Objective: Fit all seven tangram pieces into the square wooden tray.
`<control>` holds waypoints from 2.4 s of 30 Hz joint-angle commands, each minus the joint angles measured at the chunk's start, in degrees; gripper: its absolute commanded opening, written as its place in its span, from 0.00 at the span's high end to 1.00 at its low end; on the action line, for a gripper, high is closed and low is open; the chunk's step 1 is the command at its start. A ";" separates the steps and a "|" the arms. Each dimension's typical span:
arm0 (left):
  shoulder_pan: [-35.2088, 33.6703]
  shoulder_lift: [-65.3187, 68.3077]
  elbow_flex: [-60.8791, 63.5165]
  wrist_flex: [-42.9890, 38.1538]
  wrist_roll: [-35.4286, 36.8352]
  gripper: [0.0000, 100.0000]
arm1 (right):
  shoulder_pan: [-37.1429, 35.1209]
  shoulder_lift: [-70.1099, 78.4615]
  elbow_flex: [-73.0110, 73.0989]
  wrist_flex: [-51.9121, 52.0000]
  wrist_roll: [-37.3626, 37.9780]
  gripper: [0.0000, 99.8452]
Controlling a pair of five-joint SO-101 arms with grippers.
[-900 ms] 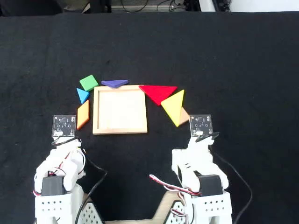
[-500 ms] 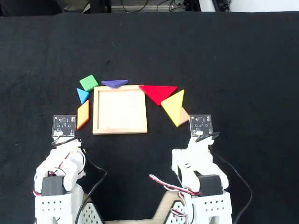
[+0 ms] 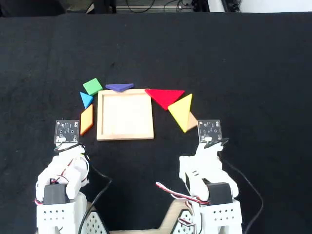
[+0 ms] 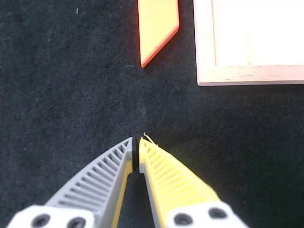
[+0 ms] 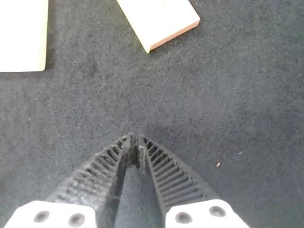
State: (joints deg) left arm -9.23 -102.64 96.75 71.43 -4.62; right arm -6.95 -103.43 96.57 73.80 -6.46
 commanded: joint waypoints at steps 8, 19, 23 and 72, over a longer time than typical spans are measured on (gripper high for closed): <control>0.48 -0.18 0.66 0.70 0.53 0.97 | 0.53 -4.26 -0.04 0.18 -0.26 0.99; 0.48 -0.18 0.66 0.70 0.53 0.97 | 0.44 -4.35 -0.04 -0.26 -0.53 0.99; 0.48 -0.18 0.66 0.70 0.53 0.97 | 0.70 -4.35 -0.04 -0.26 -0.44 0.99; 0.48 0.35 -61.58 -2.90 1.85 0.97 | 2.73 -3.82 -40.66 -26.20 22.15 0.98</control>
State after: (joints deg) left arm -10.64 -103.08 42.86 67.38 -3.56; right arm -4.92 -103.43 61.49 45.05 14.81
